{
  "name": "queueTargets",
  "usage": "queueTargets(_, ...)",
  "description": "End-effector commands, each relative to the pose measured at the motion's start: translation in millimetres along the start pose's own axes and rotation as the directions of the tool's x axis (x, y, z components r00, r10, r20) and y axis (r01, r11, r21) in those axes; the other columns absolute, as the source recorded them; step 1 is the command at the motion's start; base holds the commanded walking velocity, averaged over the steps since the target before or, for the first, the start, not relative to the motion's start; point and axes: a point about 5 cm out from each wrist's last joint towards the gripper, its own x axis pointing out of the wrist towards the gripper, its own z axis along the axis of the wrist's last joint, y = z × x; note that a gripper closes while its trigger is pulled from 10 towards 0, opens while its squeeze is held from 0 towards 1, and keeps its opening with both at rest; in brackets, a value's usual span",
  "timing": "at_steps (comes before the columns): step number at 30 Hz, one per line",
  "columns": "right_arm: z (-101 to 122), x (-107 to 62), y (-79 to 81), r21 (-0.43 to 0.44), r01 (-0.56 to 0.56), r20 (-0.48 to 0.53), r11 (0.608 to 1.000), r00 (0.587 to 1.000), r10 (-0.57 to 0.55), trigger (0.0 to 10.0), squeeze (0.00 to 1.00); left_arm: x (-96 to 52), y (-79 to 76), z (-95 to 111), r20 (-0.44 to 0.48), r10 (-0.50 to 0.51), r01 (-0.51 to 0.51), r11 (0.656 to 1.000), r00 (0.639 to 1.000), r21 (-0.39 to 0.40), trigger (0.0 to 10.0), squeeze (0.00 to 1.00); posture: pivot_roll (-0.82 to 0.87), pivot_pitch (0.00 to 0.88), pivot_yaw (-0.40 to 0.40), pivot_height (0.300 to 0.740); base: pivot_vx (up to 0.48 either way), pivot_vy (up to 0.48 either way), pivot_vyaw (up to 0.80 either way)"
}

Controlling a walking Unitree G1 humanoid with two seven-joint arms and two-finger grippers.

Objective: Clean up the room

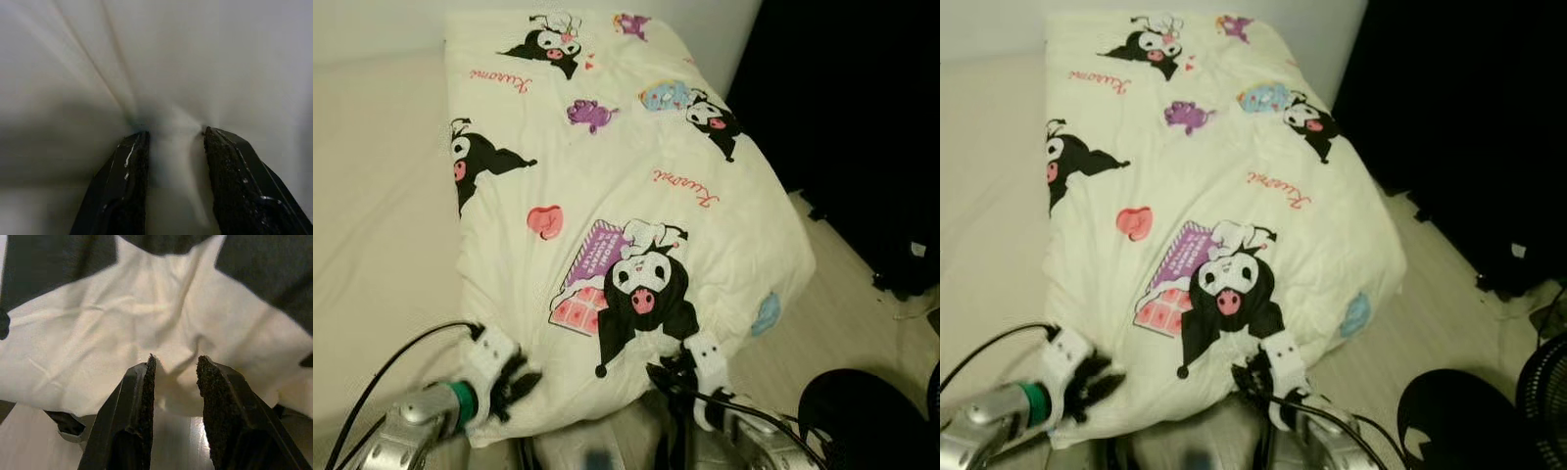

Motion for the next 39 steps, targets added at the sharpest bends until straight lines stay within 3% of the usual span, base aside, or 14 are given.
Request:
queueTargets(1, -23, -6.3, -11.0, 0.035, 0.065, -0.066, 0.997, 0.996, -0.063, 10.0, 0.0, -10.7, -15.2, -64, -0.277, -0.02, 0.023, 1.0, 0.961, 0.007, 10.0, 0.0, -0.03, 0.182, 0.026, 0.572, 0.0, 0.0, 0.0)
queueTargets(7, -16, -3.2, -18.0, 0.062, 0.115, -0.019, 0.991, 0.993, -0.114, 10.0, 0.0, -18.1, -7.8, -92, -0.41, 0.093, -0.094, 0.995, 0.908, 0.018, 10.0, 0.0, -0.02, 0.184, 0.022, 0.572, 0.0, 0.0, 0.0)
queueTargets(9, 11, -4.4, -22.1, 0.099, 0.108, 0.105, 0.989, 0.987, -0.118, 10.0, 0.0, -21.2, 4.1, -82, -0.339, 0.156, -0.171, 0.985, 0.928, -0.015, 10.0, 0.0, -0.02, 0.182, 0.016, 0.572, 0.0, 0.0, 0.0)
queueTargets(11, 32, -11.2, -26.8, 0.116, 0.079, 0.207, 0.99, 0.973, -0.102, 10.0, 0.0, -25.9, 12.8, -55, -0.155, 0.17, -0.179, 0.983, 0.973, -0.046, 10.0, 0.0, -0.01, 0.179, 0.014, 0.572, 0.0, 0.0, 0.0)
queueTargets(17, 48, -22.0, -31.6, 0.128, 0.041, 0.285, 0.991, 0.956, -0.076, 10.0, 0.0, -38.5, 20.8, -23, 0.048, 0.178, -0.176, 0.983, 0.983, -0.046, 10.0, 0.0, -0.01, 0.179, 0.015, 0.572, 0.0, 0.0, 0.0)
queueTargets(19, 63, -40.3, -33.4, 0.116, -0.04, 0.354, 0.992, 0.935, -0.004, 10.0, 0.0, -72.9, 11.0, 16, 0.209, 0.007, -0.008, 1.0, 0.978, 0.003, 10.0, 0.0, 0.0, 0.182, 0.024, 0.572, 0.0, 0.0, 0.0)
queueTargets(21, 63, -40.3, -33.4, 0.116, -0.04, 0.354, 0.992, 0.935, -0.004, 10.0, 0.0, -72.9, 11.0, 16, 0.209, 0.007, -0.008, 1.0, 0.978, 0.003, 10.0, 0.0, 0.0, 0.182, 0.024, 0.572, 0.0, 0.0, 0.0)
queueTargets(23, 68, -58.8, -30.8, 0.045, -0.12, 0.344, 0.992, 0.934, 0.097, 10.0, 0.0, -114.3, -11.9, 48, 0.252, -0.237, 0.211, 0.969, 0.938, 0.126, 10.0, 0.0, 0.01, 0.182, 0.034, 0.572, 0.0, 0.0, 0.0)
queueTargets(26, 67, -64.1, -30.2, 0.018, -0.139, 0.327, 0.99, 0.937, 0.126, 10.0, 0.0, -125.9, -18.7, 57, 0.243, -0.302, 0.265, 0.949, 0.922, 0.172, 10.0, 0.0, 0.02, 0.179, 0.034, 0.572, 0.0, 0.0, 0.0)
queueTargets(27, 73, -68.9, -36.6, 0.01, -0.115, 0.342, 0.993, 0.934, 0.105, 10.0, 0.0, -128.1, -9.7, 80, 0.301, -0.245, 0.169, 0.952, 0.921, 0.257, 10.0, 0.0, 0.04, 0.171, 0.025, 0.572, 0.0, 0.0, 0.0)
queueTargets(29, 75, -69.2, -38.5, 0.013, -0.105, 0.351, 0.994, 0.931, 0.094, 10.0, 0.0, -126.8, -6.3, 85, 0.323, -0.22, 0.134, 0.954, 0.921, 0.27, 10.0, 0.0, 0.04, 0.171, 0.025, 0.572, 0.0, 0.0, 0.0)
queueTargets(31, 91, -61.2, -39.5, 0.042, -0.031, 0.44, 0.999, 0.898, 0.009, 10.0, 0.0, -106.8, 15.1, 114, 0.494, 0.004, -0.126, 0.969, 0.87, 0.214, 10.0, 0.0, 0.03, 0.157, 0.021, 0.572, 0.0, 0.0, 0.0)
queueTargets(36, 97, -58.3, -38.8, 0.056, -0.007, 0.471, 0.998, 0.882, -0.021, 10.0, 0.0, -99.3, 21.1, 126, 0.547, 0.081, -0.208, 0.962, 0.833, 0.175, 10.0, 0.0, 0.03, 0.147, 0.021, 0.572, 0.0, 0.0, 0.0)
queueTargets(39, 115, -60.3, -35.7, 0.111, 0.136, 0.575, 0.984, 0.799, -0.175, 10.0, 0.0, -76.3, 38.9, 156, 0.636, 0.428, -0.471, 0.875, 0.642, -0.115, 10.0, 0.0, 0.01, 0.101, 0.019, 0.572, 0.0, 0.0, 0.0)
